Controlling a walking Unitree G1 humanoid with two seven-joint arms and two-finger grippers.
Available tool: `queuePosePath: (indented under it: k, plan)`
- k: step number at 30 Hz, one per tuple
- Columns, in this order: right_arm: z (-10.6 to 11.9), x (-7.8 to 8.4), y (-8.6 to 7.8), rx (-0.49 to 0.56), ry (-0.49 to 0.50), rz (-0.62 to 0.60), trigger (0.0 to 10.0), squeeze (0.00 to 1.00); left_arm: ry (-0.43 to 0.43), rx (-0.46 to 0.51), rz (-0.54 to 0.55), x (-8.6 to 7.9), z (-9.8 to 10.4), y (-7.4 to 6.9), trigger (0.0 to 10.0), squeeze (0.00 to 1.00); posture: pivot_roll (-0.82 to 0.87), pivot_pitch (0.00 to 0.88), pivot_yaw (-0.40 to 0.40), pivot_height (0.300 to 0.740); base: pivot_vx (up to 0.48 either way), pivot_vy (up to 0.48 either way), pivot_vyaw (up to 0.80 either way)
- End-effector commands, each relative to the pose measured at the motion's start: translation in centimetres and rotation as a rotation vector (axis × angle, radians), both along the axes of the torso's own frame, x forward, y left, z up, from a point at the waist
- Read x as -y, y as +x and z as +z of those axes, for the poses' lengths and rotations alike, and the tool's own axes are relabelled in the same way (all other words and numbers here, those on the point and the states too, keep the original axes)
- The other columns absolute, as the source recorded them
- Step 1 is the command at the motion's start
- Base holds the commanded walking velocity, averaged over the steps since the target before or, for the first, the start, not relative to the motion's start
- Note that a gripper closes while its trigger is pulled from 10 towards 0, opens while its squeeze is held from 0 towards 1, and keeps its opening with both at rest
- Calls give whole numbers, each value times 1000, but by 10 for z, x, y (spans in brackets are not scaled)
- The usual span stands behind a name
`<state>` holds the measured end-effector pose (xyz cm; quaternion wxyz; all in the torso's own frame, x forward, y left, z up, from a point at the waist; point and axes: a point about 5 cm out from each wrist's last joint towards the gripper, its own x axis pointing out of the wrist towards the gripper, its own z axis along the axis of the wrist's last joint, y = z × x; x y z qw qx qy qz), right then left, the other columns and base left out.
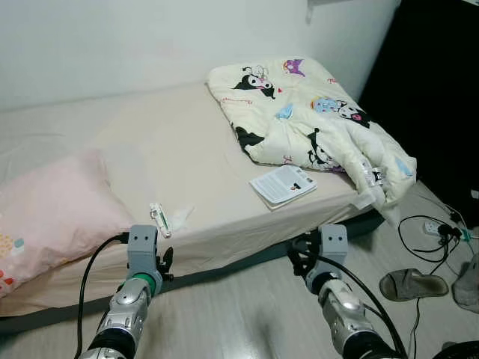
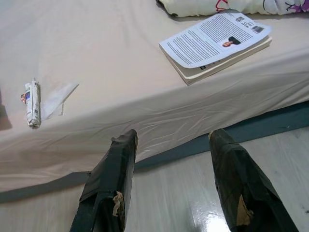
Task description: Clean up the room
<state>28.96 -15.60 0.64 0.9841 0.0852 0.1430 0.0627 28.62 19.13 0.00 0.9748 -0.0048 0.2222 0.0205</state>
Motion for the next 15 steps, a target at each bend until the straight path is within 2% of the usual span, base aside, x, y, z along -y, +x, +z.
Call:
queuePosePath:
  k: [1, 5, 6, 8, 15]
  plan:
    - [0, 5, 1, -14, 4, -15, 10000, 0, -21, -3, 23, 2, -1, 0, 10000, 0, -94, 0, 55, 740, 0, 0, 0]
    - [3, 6, 5, -10, 1, -23, 10000, 0, -15, -25, 11, 3, -4, -1, 10000, 0, -113, 0, 74, 740, 0, 0, 0]
    - [10, 6, 12, 15, 10, -36, 10000, 0, -3, -21, -23, 8, 0, 5, 10000, 0, -121, 0, 84, 740, 0, 0, 0]
    - [13, 6, 14, 25, 13, -37, 10000, 0, 5, -13, -38, 10, 3, 8, 10000, 0, -120, 0, 84, 740, 0, 0, 0]
    - [10, 5, 12, 11, 12, -32, 10000, 0, -12, 5, -18, 9, 11, 16, 10000, 0, -108, 11, 86, 740, 0, 0, 0]
